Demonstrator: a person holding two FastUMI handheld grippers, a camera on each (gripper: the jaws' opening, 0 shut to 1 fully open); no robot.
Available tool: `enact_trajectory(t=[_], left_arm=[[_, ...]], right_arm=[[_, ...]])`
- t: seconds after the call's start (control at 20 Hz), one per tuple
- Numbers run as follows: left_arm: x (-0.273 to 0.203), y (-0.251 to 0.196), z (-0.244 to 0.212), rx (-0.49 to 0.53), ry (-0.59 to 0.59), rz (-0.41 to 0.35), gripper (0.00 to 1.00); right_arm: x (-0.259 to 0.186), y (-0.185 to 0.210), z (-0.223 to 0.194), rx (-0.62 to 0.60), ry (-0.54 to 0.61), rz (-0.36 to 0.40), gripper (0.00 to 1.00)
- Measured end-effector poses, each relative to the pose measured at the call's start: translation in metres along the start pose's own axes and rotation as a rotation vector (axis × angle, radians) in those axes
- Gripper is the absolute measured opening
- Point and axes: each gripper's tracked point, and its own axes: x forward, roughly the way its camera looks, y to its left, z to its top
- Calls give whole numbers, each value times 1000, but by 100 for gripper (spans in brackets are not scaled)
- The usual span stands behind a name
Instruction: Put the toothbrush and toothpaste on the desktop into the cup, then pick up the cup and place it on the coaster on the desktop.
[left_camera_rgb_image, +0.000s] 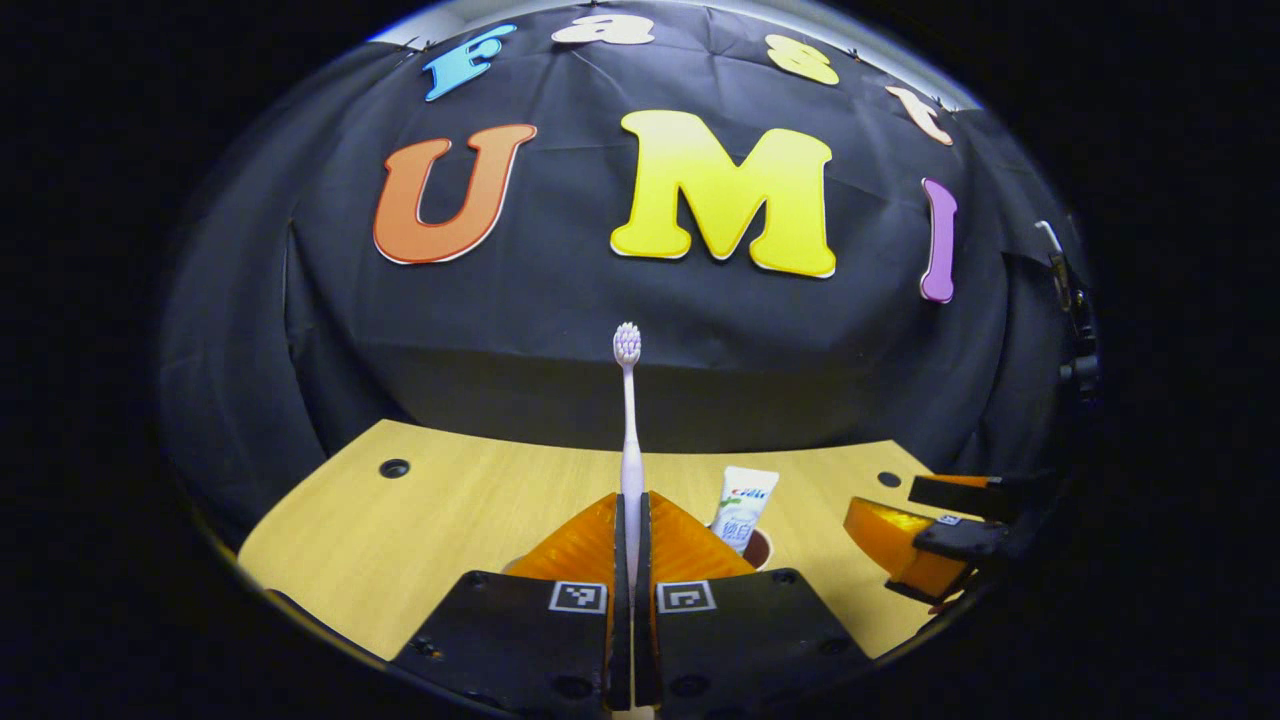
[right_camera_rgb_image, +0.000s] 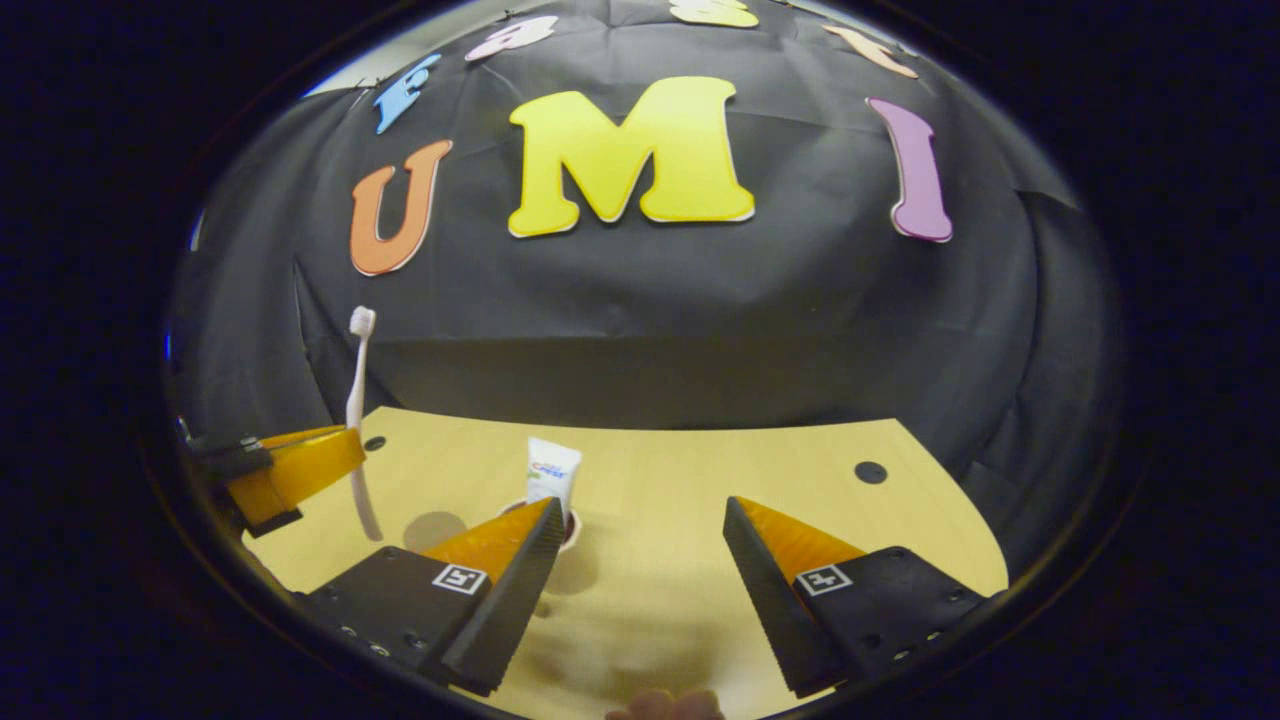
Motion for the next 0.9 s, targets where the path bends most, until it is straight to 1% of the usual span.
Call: enact_trajectory(t=[0.15, 0.25, 0.4, 0.45, 0.6, 0.8, 0.9], left_arm=[[30, -28, 7, 13, -80, -36, 4], [48, -41, 6, 33, -111, -51, 4], [66, -54, -5, 41, -114, -70, 4], [70, -56, -9, 44, -109, -67, 5], [79, -58, -22, 35, -103, -70, 5], [87, -64, -39, 59, -94, -69, 7], [85, -63, -44, 47, -95, -73, 8]], right_arm=[[-8, -30, -10, 34, 21, -27, 95], [-9, -46, -19, 47, 28, -45, 95], [-4, -60, -45, 71, 76, -54, 95], [-3, -65, -52, 82, 91, -60, 95], [-2, -70, -62, 90, 106, -64, 95], [0, -66, -81, 69, 155, -44, 95], [0, -61, -83, 60, 166, -34, 95]])
